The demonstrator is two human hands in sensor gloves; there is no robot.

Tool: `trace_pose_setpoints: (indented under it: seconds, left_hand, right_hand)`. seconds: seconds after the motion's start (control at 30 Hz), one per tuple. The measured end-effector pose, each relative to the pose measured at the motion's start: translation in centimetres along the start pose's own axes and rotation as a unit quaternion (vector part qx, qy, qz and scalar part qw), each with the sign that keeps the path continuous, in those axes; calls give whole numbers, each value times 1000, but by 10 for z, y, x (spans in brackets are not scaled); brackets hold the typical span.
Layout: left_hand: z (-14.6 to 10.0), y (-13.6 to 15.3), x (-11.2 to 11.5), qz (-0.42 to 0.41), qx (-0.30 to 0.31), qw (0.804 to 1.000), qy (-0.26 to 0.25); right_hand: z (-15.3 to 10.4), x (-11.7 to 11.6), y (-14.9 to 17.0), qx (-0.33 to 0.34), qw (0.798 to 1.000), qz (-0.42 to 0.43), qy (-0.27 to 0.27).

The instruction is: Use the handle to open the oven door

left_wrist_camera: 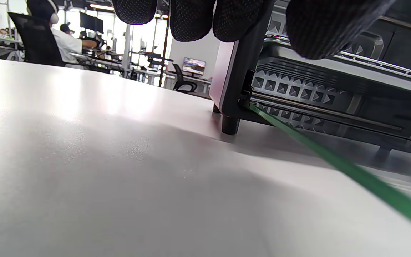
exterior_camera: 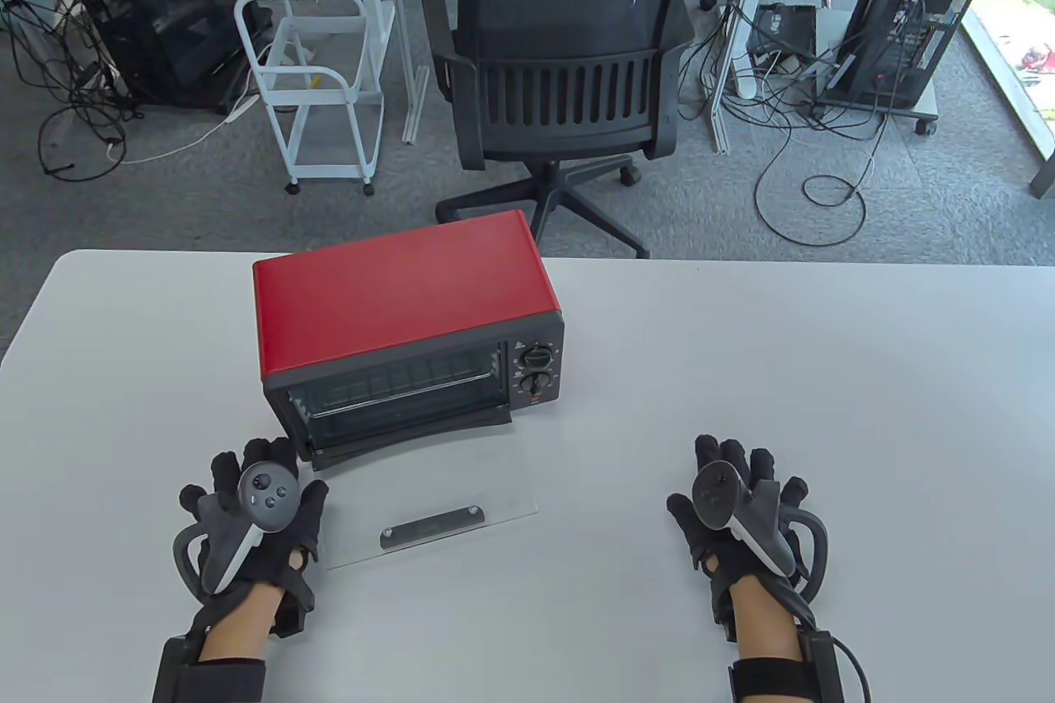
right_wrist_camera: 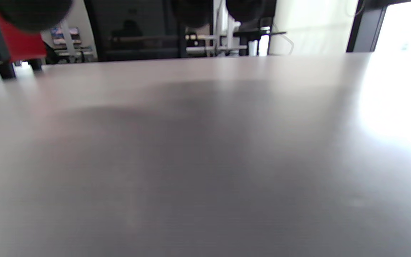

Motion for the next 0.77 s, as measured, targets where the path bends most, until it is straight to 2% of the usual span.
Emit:
trace_pose_setpoints:
  seconds: [0.77]
  left_hand:
    - [1,1,-1,-2,0,1000,6]
  right_hand:
    - [0,-1,0,1,1000,7,-5]
Point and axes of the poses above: the tracker on the back of each hand, its own y axis roughly to the little-finger side, its own z axis roughly from the wrist to the fingertips, x = y × z, the point moved 1 cm from there along z, roughly from the wrist to the fingertips, and after that the axes turned 15 degrees about z, right-handed, at the moved point
